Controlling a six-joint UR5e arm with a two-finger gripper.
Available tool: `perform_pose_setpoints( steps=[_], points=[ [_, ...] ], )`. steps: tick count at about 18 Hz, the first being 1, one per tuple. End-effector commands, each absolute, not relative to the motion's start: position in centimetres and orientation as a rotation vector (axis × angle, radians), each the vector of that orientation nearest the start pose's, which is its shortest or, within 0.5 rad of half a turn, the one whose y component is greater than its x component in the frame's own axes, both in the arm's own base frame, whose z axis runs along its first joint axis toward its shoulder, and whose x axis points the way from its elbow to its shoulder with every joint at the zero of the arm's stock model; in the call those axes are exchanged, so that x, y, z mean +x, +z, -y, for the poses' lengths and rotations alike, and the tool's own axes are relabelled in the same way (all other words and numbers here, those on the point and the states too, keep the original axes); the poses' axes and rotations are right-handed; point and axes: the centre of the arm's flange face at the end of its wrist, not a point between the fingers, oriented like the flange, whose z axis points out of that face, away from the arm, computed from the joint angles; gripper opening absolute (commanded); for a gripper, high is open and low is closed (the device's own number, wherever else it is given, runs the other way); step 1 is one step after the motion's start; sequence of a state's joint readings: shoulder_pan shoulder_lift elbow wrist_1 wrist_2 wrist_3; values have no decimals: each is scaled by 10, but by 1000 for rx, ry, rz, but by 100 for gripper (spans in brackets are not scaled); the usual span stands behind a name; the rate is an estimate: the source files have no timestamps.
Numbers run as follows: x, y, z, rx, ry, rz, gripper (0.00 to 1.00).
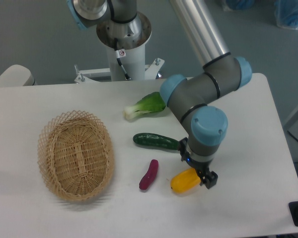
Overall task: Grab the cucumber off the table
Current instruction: 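Move the gripper up from the yellow pepper toward the green cucumber, then lower the open gripper over the middle of the green cucumber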
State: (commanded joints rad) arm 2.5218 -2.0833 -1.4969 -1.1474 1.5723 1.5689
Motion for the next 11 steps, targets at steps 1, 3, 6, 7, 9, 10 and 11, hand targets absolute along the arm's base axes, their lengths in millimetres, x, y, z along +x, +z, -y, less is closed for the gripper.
perform_pose_setpoints(
  steps=[1, 3, 6, 7, 9, 10, 11],
  points=[
    [-455, 267, -487, -2985, -29, -1003, 100],
    [-447, 264, -468, -2974, -59, -1038, 100],
    [-424, 253, -456, -2962, -106, -1088, 100],
    [-417, 247, -454, -2962, -129, -1098, 100],
    [-403, 230, -450, -2968, -187, -1111, 100],
    [-397, 225, -448, -2969, -202, -1114, 100],
    [-393, 225, -449, -2964, -192, -1125, 100]
  ],
)
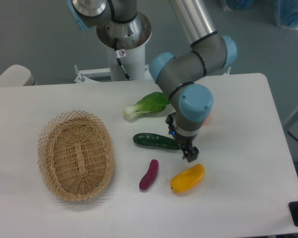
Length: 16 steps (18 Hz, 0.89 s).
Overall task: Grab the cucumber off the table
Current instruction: 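Lower the open gripper over the middle of the green cucumber, then close the gripper on the cucumber and lift it off the table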
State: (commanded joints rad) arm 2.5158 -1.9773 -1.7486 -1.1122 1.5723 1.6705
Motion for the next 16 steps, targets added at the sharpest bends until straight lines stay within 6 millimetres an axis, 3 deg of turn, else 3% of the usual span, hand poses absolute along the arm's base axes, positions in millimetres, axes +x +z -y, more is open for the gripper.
perform_pose_setpoints(
  steps=[4, 9, 14, 16],
  points=[
    [-386, 207, -441, -2958, -177, -1144, 100],
    [-384, 199, -441, -2942, -173, -1174, 99],
    [-378, 183, -439, -2943, -159, -1169, 84],
    [-377, 181, -438, -2945, -166, -1165, 72]
  ],
)
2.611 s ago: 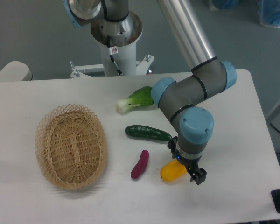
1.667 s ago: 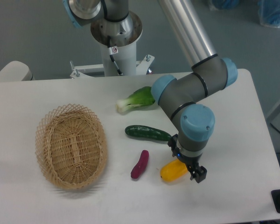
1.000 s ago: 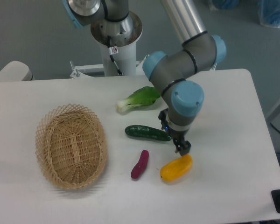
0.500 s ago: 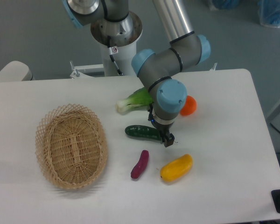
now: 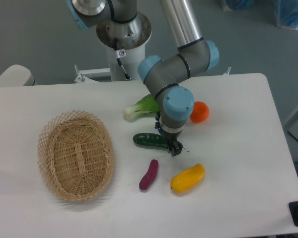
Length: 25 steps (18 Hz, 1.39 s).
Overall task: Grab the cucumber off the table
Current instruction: 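Close the gripper on the cucumber and lift it off the table, then carry the held cucumber away from the bok choy, past the pepper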
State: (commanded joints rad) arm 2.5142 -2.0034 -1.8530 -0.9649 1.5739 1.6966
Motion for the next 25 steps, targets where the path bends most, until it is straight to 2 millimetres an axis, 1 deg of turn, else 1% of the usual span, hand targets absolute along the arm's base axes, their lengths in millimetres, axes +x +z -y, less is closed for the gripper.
perform_pose_setpoints(
  steps=[1, 3, 5, 7, 8, 9, 10, 13, 16, 18, 20, 22, 23, 25],
  points=[
    [-377, 181, -438, -2946, -166, -1163, 65],
    [-378, 182, -438, -2950, -164, -1154, 55],
    [-378, 181, -438, -2952, -168, -1155, 40],
    [-380, 183, -439, -2950, -156, -1154, 29],
    [-382, 185, -440, -2950, -149, -1152, 25],
    [-384, 187, -441, -2950, -144, -1151, 24],
    [-387, 192, -442, -2951, -126, -1155, 24],
    [-401, 212, -448, -2950, -85, -1152, 24],
    [-412, 232, -453, -2953, -100, -1145, 24],
    [-420, 247, -458, -2951, -78, -1141, 25],
    [-429, 256, -464, -2949, -50, -1135, 24],
    [-439, 258, -471, -2948, -36, -1129, 24],
    [-445, 261, -475, -2955, -19, -1107, 24],
    [-454, 265, -483, -2985, -14, -1022, 21]
  ],
)
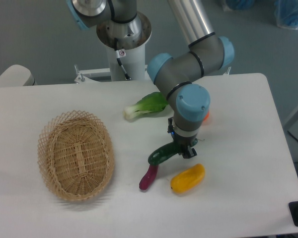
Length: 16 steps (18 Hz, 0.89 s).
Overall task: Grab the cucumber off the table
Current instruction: 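Carry the held cucumber away from the bok choy, past the pepper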
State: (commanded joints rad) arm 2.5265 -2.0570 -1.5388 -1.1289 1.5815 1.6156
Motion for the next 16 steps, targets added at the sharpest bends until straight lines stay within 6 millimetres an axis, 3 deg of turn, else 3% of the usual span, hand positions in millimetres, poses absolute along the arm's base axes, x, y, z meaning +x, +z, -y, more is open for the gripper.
perform_pose_setpoints(
  steps=[9, 16],
  points=[
    [-498, 274, -521, -2989, 20, -937, 22],
    [-508, 264, -548, -2984, 38, -948, 22]
  ],
)
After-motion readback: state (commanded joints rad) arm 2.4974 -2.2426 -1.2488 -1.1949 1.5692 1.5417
